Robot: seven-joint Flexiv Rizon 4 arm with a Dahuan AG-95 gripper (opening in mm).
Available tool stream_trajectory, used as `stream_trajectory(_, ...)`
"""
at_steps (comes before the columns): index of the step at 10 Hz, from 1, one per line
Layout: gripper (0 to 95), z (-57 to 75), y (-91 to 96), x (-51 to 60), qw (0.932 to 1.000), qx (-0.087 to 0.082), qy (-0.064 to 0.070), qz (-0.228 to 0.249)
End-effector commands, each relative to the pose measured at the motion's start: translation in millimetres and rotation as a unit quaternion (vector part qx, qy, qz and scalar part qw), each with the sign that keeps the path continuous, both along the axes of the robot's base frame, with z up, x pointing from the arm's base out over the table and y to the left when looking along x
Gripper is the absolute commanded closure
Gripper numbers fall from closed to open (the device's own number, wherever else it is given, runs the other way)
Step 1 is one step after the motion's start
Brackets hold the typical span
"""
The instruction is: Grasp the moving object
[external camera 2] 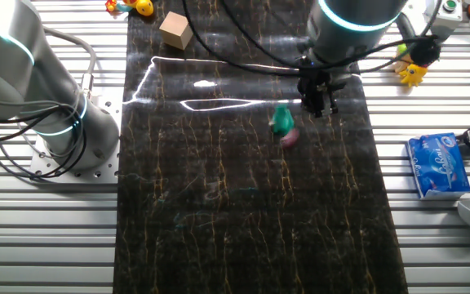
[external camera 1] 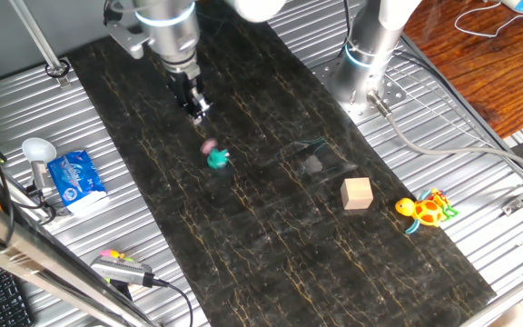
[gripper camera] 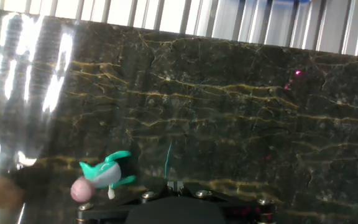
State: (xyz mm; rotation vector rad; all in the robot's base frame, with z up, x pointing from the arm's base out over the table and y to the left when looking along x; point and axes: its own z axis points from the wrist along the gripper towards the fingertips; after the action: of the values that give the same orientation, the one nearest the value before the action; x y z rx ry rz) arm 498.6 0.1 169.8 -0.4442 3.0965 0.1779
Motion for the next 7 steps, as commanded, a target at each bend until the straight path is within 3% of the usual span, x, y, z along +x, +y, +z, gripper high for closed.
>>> stream_trajectory(1,57.0,-16.5,-2.0,5.9,0.9994,0.017,0.03,0.009)
stream_trajectory(2,57.0,-30.5,-4.1,5.2,0.9995,0.013,0.027,0.006)
stream_trajectory(4,57.0,-73.7,-4.4,4.4,0.9994,0.013,0.032,-0.007)
stream_trajectory(6,57.0,-98.3,-2.5,0.8,0.9996,0.016,0.023,-0.007)
stream_trajectory(7,57.0,-103.2,-1.8,0.2,0.9997,0.015,0.021,-0.002)
